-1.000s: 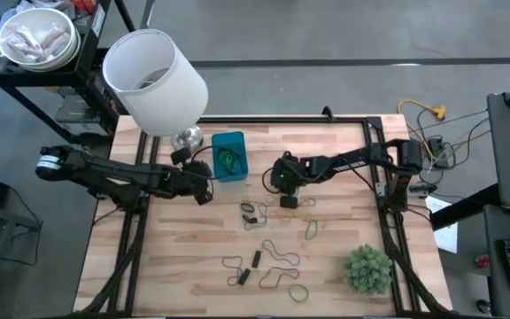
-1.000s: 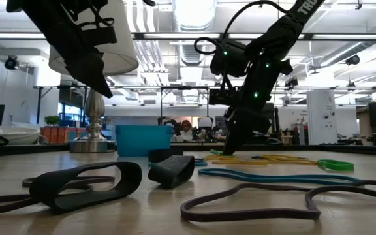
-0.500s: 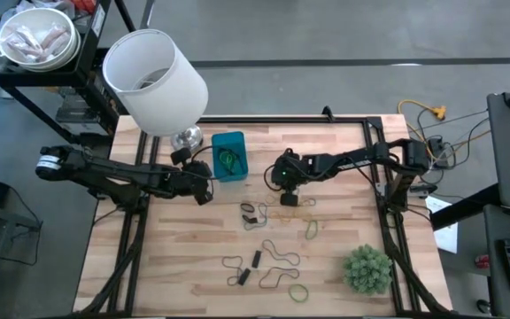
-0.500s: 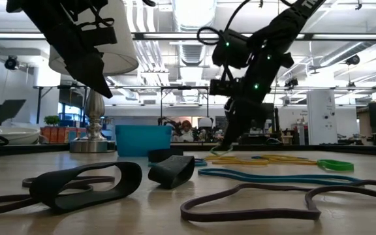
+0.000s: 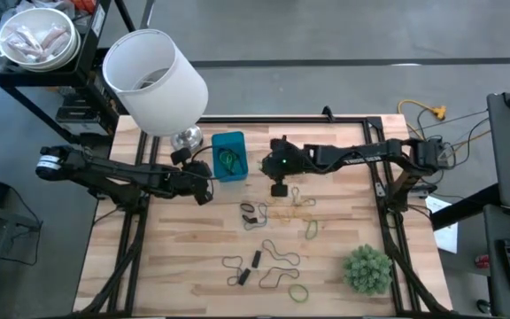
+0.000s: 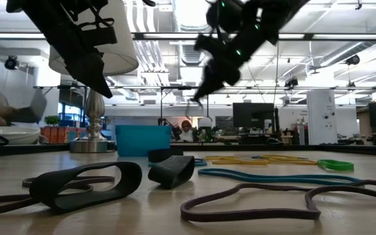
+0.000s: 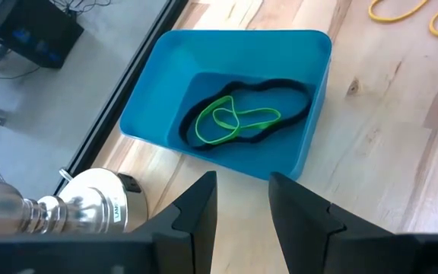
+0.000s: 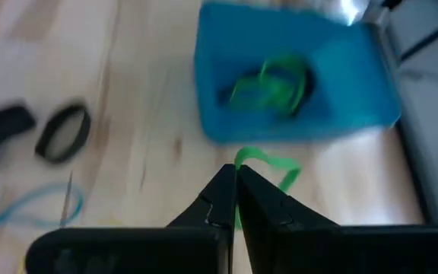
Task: Pick and place rubber bands into bin
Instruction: Put the top green rubber band into the blue bin, then put the black rubber band into the blue bin
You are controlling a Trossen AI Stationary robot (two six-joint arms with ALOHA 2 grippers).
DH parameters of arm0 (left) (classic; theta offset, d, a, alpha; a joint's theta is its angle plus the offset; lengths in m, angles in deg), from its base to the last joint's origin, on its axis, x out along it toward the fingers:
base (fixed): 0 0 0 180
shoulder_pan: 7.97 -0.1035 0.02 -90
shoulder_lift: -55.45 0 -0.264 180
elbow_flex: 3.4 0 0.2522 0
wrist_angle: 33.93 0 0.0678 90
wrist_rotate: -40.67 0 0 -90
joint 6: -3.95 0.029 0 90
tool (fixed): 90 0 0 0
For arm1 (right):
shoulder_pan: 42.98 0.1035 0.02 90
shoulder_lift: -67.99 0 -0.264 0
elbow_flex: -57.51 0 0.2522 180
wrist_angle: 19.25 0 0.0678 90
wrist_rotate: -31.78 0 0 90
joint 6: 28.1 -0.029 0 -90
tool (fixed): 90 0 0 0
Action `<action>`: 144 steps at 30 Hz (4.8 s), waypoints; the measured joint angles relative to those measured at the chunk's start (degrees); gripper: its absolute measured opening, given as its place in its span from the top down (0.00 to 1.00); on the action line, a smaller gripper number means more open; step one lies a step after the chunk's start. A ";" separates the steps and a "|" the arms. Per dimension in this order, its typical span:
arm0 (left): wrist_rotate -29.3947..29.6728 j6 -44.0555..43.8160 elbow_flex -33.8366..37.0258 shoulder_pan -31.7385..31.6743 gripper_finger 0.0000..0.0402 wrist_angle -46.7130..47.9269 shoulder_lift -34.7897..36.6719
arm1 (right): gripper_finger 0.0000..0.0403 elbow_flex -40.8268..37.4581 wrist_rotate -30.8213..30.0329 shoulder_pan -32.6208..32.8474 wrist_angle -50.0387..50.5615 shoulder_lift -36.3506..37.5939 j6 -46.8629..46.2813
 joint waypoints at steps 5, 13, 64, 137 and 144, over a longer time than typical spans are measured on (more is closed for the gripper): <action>0.01 0.00 0.00 0.02 0.74 0.00 0.00 | 0.98 6.16 1.35 -0.19 -3.64 -1.46 4.16; 0.01 0.04 0.02 0.02 0.74 0.05 0.02 | 0.98 15.27 5.54 -2.70 -4.76 -8.87 5.20; -23.77 17.60 2.40 1.52 0.74 -18.80 -7.75 | 0.63 27.67 21.56 0.99 42.02 -11.96 4.83; -5.84 33.27 -7.13 -5.08 1.00 -22.49 -16.23 | 0.83 -27.42 5.80 13.66 7.97 29.93 -23.23; -5.87 32.94 -6.32 -11.70 1.00 -21.98 -16.57 | 0.83 -27.64 5.80 13.66 7.02 29.93 -23.25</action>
